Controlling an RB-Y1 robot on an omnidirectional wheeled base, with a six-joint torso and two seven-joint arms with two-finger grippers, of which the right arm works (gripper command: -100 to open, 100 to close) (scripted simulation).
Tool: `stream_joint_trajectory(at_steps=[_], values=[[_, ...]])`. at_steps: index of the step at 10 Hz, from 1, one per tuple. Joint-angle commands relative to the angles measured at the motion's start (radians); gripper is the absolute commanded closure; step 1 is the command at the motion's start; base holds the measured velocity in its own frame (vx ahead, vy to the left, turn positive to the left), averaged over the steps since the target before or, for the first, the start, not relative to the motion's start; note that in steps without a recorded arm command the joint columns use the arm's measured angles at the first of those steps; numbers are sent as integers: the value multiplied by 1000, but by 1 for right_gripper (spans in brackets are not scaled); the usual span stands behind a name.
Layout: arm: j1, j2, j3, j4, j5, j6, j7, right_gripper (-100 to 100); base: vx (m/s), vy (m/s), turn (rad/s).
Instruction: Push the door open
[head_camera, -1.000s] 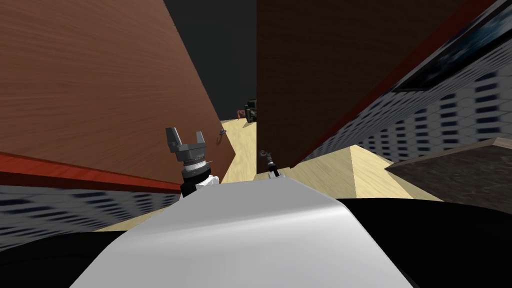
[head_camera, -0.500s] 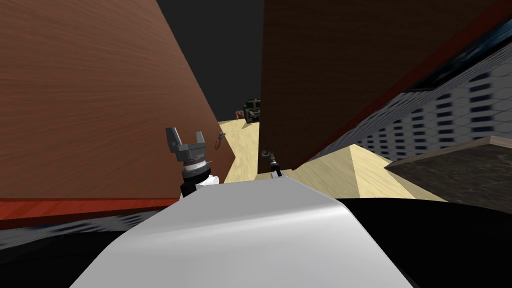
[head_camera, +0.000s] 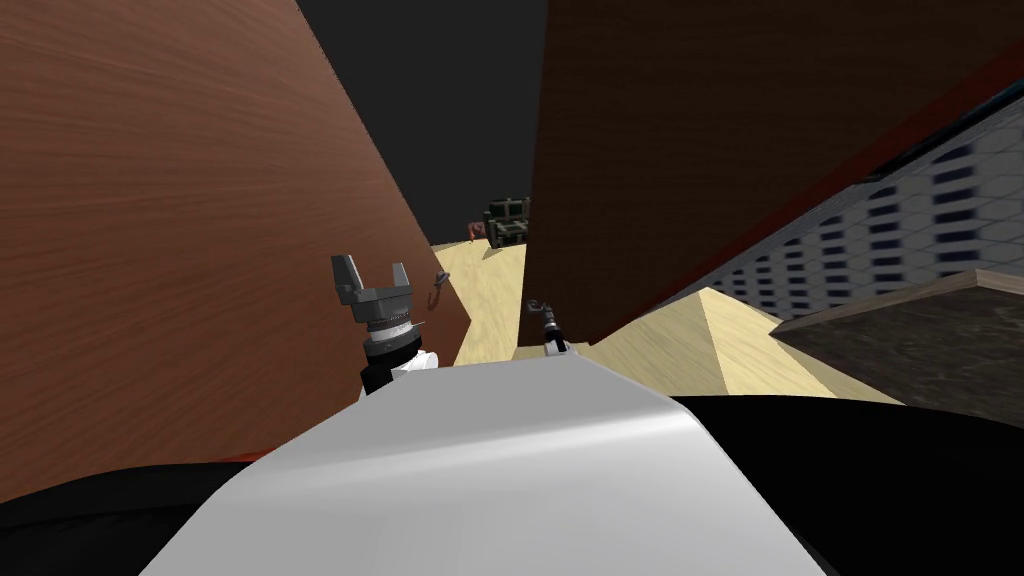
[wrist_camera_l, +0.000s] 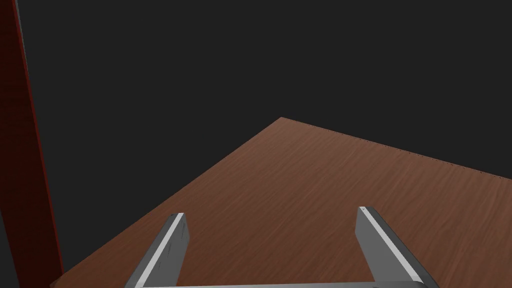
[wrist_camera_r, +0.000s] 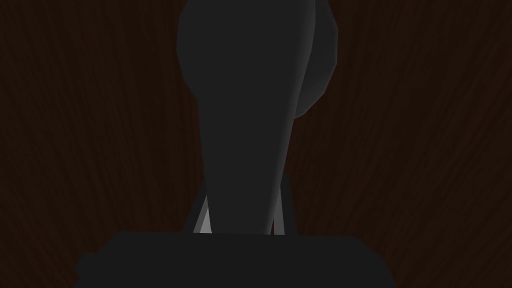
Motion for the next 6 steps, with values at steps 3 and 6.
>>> stream_joint_trajectory(at_steps=[3,6], values=[[1,-5,-48,-9,-24,-7,17,100,164,105,-63],[1,8,-81,-7,-42,-9,28,100,179,95,-80]])
